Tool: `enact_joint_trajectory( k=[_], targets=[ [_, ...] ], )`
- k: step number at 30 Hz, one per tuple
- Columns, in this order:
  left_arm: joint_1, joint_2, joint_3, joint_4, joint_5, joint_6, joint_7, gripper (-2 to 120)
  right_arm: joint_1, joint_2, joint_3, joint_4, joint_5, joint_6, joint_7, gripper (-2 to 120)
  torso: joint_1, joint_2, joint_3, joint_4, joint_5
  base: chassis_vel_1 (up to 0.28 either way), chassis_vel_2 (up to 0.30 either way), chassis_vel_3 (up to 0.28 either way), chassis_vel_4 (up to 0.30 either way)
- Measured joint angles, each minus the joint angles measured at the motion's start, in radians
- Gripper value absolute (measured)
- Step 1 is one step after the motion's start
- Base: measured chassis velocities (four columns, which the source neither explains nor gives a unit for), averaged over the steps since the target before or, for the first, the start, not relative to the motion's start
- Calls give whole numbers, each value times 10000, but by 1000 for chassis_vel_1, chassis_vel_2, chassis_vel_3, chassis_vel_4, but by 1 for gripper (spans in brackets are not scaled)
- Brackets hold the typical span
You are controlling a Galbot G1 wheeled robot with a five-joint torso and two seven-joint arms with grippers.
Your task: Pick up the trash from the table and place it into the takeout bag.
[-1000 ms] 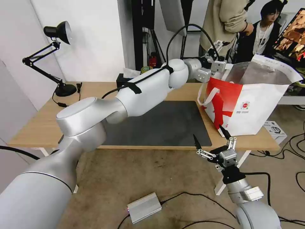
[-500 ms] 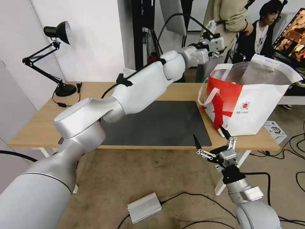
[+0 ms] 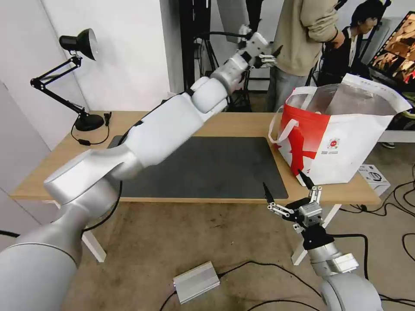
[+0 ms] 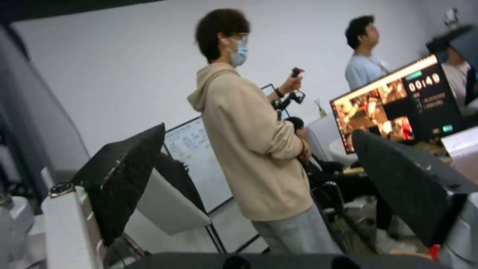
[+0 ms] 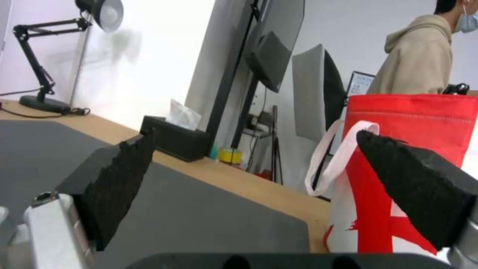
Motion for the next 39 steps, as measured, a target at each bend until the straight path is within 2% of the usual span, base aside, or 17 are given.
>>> enact_joint_trajectory(
  k=[4,11,13,20,28,30,32,34,39],
  targets=[
    [418,467,-266,-602,-331,11,-215,100,-1,0,0,0,0,0,0,100,1,0,0,0,0,0,0,0,0],
    [1325,1383,-996,-1658,-771,-80,-244,100,0,-1,0,0,0,0,0,100,0,0,0,1,0,0,0,0,0],
    [1417,1483,-1065,-1786,-831,-80,-243,100,0,-1,0,0,0,0,0,100,0,0,0,1,1,0,0,0,0],
    [2356,2236,-1803,-2970,-1244,28,-430,100,-1,0,0,0,0,0,0,100,0,0,0,0,0,0,0,0,0],
    [3520,3047,-2531,-4123,-1283,230,-620,100,0,0,0,0,0,0,0,100,0,1,0,-1,1,0,0,0,0],
    [4012,3366,-2916,-4555,-1274,302,-632,100,0,-1,0,0,0,0,-1,100,0,0,0,1,0,0,0,0,0],
    [4121,3436,-3013,-4645,-1267,313,-632,100,0,0,0,0,0,0,0,100,0,1,0,0,0,0,0,0,0],
    [4711,3837,-3488,-5148,-1239,417,-643,100,0,0,0,0,0,0,0,100,0,0,-1,0,1,0,0,0,0],
    [5376,4132,-4013,-5681,-1144,502,-648,100,0,0,0,0,0,0,0,100,0,0,0,1,0,0,0,0,0]
  ],
)
